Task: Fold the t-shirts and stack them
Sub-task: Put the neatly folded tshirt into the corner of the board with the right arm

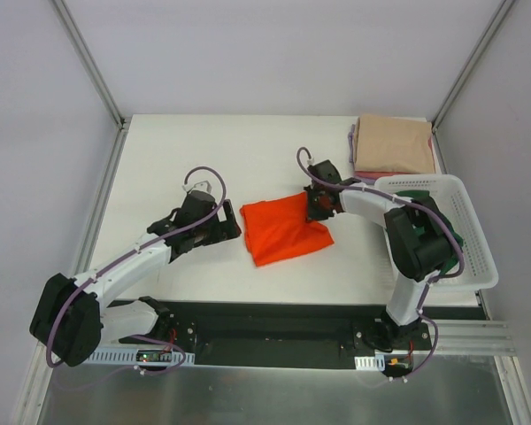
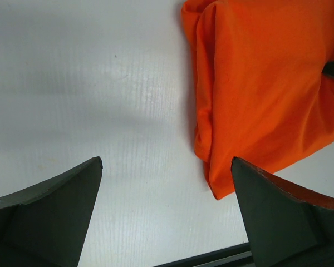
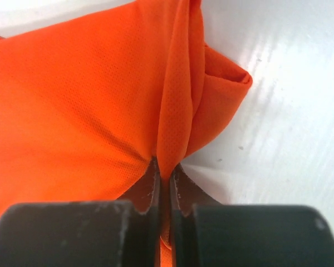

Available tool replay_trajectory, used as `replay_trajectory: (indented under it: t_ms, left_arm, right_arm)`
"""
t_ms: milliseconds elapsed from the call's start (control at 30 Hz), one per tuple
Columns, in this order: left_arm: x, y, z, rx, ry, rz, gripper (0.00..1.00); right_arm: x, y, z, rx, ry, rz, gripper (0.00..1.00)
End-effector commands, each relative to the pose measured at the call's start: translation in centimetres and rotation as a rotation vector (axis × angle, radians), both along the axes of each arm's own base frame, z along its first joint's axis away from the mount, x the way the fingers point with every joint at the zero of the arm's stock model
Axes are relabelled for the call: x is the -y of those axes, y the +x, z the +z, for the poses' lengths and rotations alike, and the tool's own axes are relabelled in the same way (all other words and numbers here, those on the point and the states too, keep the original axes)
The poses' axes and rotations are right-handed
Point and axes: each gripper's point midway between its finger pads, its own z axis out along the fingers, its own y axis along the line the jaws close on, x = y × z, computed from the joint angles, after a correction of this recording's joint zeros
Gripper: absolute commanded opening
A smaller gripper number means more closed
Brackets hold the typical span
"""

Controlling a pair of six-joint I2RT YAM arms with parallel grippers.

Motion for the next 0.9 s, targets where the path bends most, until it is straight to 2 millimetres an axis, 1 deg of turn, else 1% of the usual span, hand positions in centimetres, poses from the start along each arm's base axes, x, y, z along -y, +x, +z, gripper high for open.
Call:
replay_trajectory:
  t_ms: [0, 33, 100, 200, 300, 333, 367, 400, 500, 600, 667, 767, 867]
  left_arm:
    - [-1.7, -0.1, -0.6, -0.017, 0.018, 0.064, 0.99]
    - [-2.0, 0.0, -0.4, -0.01, 0.018, 0.072, 0.99]
    - [-2.7, 0.0, -0.5, -0.009, 0.03, 0.094, 0.99]
    - [-3.8, 0.0, -0.4, 0.0, 0.05, 0.129, 0.99]
    - [-5.1, 0.1, -0.2, 0.016, 0.072, 0.17, 0.99]
    - [-5.3, 0.1, -0.2, 0.023, 0.079, 0.179, 0.99]
    - [-5.6, 0.1, -0.1, 0.028, 0.081, 0.189, 0.99]
    - [-5.9, 0.1, -0.1, 0.03, 0.09, 0.197, 0.99]
    - [-6.6, 0.1, 0.0, 0.039, 0.109, 0.219, 0.99]
    - [-7.2, 0.1, 0.0, 0.04, 0.122, 0.239, 0.99]
    - [-7.4, 0.2, 0.1, 0.044, 0.13, 0.249, 0.99]
    - [-7.9, 0.2, 0.3, 0.05, 0.144, 0.266, 0.99]
    - [-8.4, 0.2, 0.2, 0.047, 0.162, 0.283, 0.99]
  right_arm:
    - [-1.0, 0.8, 1.3, 0.051, -0.062, 0.181, 0.0]
    - [-1.2, 1.5, 2.3, 0.094, -0.078, 0.22, 0.01]
    - [-0.5, 3.9, 4.7, 0.209, -0.165, 0.251, 0.01]
    - [1.4, 7.1, 8.4, 0.343, -0.32, 0.227, 0.0]
    - [3.4, 9.2, 11.6, 0.434, -0.463, 0.191, 0.0]
    - [4.4, 9.9, 12.7, 0.462, -0.514, 0.15, 0.01]
    - [5.4, 10.3, 13.5, 0.487, -0.564, 0.089, 0.0]
    - [6.0, 10.8, 14.3, 0.519, -0.598, 0.055, 0.0]
    - [7.9, 12.1, 16.6, 0.587, -0.727, -0.003, 0.01]
    - [9.6, 13.4, 18.7, 0.613, -0.836, -0.051, 0.01]
    - [10.6, 14.4, 19.9, 0.617, -0.867, -0.08, 0.01]
    - [11.4, 15.6, 21.0, 0.625, -0.883, -0.095, 0.01]
    - [12.4, 16.4, 22.7, 0.644, -0.894, -0.131, 0.01]
